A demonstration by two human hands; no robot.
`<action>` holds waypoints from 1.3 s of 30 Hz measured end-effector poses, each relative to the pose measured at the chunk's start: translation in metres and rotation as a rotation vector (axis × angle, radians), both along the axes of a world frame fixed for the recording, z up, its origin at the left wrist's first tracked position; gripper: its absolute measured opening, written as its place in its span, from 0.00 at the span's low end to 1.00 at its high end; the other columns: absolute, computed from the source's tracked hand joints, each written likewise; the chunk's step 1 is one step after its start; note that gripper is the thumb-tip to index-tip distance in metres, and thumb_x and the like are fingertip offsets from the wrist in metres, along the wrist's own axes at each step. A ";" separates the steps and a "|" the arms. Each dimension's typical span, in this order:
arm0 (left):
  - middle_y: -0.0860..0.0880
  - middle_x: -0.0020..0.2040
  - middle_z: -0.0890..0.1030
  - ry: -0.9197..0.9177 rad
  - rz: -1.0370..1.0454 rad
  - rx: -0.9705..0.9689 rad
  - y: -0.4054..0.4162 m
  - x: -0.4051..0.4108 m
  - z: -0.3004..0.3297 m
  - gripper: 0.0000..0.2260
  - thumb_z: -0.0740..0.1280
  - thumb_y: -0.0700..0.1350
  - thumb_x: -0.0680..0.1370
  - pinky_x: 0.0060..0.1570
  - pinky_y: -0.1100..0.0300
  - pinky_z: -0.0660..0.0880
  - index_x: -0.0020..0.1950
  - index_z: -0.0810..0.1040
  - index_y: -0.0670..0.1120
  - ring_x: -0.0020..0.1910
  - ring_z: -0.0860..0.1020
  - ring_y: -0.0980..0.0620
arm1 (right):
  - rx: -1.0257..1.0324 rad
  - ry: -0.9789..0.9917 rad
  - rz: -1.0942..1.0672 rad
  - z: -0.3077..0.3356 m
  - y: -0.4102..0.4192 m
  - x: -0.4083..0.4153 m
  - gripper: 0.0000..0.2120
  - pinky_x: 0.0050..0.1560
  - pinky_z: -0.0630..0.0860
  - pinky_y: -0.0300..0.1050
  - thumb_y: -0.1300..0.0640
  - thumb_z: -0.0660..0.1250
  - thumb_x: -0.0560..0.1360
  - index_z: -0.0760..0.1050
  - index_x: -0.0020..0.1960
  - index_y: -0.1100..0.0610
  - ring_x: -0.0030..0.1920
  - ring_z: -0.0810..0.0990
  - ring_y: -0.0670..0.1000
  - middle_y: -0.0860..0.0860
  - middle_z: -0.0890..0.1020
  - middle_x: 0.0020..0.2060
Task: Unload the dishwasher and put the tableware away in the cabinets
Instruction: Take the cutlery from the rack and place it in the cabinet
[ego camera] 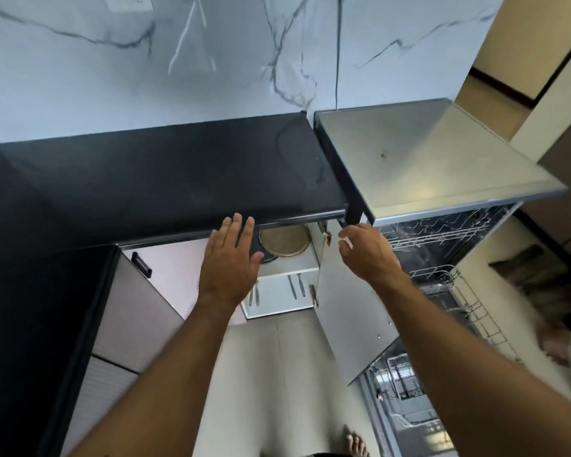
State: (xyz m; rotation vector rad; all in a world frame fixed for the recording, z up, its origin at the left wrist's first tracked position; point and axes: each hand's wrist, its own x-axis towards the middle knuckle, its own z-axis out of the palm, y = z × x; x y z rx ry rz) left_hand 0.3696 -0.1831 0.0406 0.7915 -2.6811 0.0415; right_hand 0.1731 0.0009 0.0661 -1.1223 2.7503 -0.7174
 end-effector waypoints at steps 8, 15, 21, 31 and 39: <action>0.41 0.76 0.66 -0.015 0.065 0.045 0.045 -0.034 -0.014 0.28 0.57 0.56 0.80 0.71 0.45 0.63 0.77 0.64 0.43 0.75 0.65 0.39 | 0.078 -0.118 -0.033 -0.011 0.050 -0.056 0.18 0.66 0.71 0.52 0.57 0.64 0.78 0.74 0.68 0.58 0.64 0.76 0.56 0.56 0.78 0.65; 0.41 0.75 0.67 -0.060 0.093 0.052 0.079 -0.042 -0.044 0.28 0.59 0.54 0.79 0.72 0.45 0.63 0.76 0.66 0.42 0.74 0.66 0.39 | 0.086 -0.262 0.025 -0.050 0.048 -0.067 0.18 0.67 0.68 0.51 0.59 0.64 0.79 0.72 0.69 0.60 0.66 0.72 0.58 0.57 0.75 0.65; 0.41 0.74 0.68 -0.094 0.099 0.011 0.101 -0.042 -0.053 0.26 0.58 0.52 0.80 0.72 0.46 0.60 0.75 0.68 0.40 0.74 0.66 0.40 | 0.188 -0.436 -0.051 -0.093 0.042 -0.070 0.20 0.59 0.75 0.50 0.60 0.64 0.78 0.68 0.69 0.62 0.60 0.77 0.60 0.59 0.77 0.62; 0.41 0.74 0.69 -0.137 0.165 0.079 0.076 -0.041 -0.069 0.25 0.56 0.50 0.80 0.73 0.47 0.58 0.75 0.67 0.40 0.75 0.65 0.42 | 0.308 -0.476 -0.119 -0.102 0.029 -0.100 0.09 0.32 0.76 0.38 0.58 0.67 0.73 0.83 0.50 0.59 0.37 0.81 0.51 0.54 0.84 0.41; 0.42 0.73 0.71 -0.160 0.086 0.121 0.038 -0.037 -0.082 0.26 0.68 0.48 0.78 0.72 0.48 0.62 0.74 0.69 0.40 0.73 0.68 0.42 | 0.458 -0.595 -0.218 -0.082 -0.031 -0.075 0.12 0.27 0.80 0.42 0.60 0.77 0.71 0.73 0.41 0.63 0.28 0.84 0.52 0.57 0.84 0.38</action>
